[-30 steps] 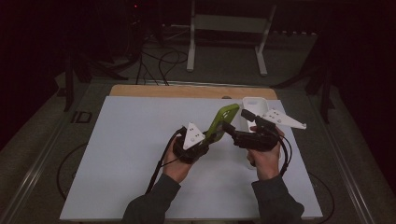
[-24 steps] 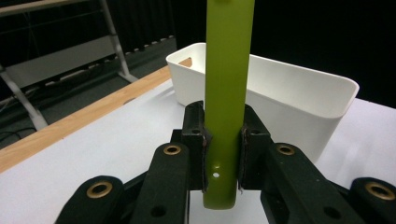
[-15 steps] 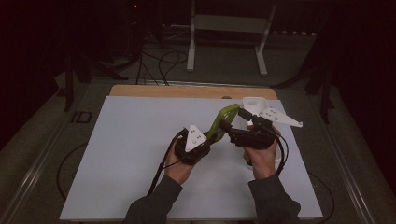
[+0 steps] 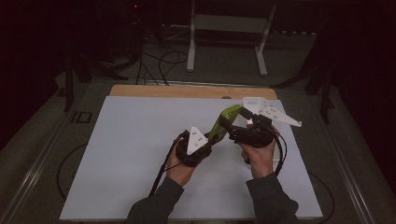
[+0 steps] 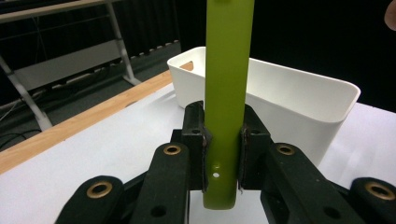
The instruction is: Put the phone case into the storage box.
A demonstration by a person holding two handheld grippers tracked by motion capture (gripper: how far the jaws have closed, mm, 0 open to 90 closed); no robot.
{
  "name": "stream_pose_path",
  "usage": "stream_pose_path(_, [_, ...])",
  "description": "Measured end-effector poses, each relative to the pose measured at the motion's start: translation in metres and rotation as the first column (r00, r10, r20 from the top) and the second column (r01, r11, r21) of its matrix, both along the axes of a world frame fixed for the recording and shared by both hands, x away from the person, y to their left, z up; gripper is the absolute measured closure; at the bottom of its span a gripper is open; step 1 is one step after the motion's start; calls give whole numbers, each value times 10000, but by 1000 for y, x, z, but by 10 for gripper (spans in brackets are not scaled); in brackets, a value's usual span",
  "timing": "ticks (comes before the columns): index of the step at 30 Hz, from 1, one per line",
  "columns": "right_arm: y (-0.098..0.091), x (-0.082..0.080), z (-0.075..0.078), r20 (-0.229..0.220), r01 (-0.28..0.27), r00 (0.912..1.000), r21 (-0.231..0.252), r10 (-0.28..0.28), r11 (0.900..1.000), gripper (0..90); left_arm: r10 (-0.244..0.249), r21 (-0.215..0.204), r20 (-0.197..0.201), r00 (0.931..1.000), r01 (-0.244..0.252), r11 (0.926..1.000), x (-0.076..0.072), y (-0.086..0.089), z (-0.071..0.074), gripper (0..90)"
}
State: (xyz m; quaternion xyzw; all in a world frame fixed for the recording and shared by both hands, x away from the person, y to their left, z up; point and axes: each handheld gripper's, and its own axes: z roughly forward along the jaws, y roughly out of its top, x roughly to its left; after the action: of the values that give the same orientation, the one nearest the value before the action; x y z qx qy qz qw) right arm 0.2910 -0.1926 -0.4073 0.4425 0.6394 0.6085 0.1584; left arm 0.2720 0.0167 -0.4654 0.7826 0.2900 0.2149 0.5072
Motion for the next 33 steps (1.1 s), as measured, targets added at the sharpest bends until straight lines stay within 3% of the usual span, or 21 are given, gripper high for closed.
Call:
stream_pose_path(23, [6,3,-2,-115,110,9999,-9,-110,9999,99,-46,133,252,9997,43,9999,-6,-6,-1,777])
stream_pose_path(33, [7,3,-4,-212,279,9994,-99,-281,9996,144,-32,93,98,9999,31,10000,-7,-9,-2,775])
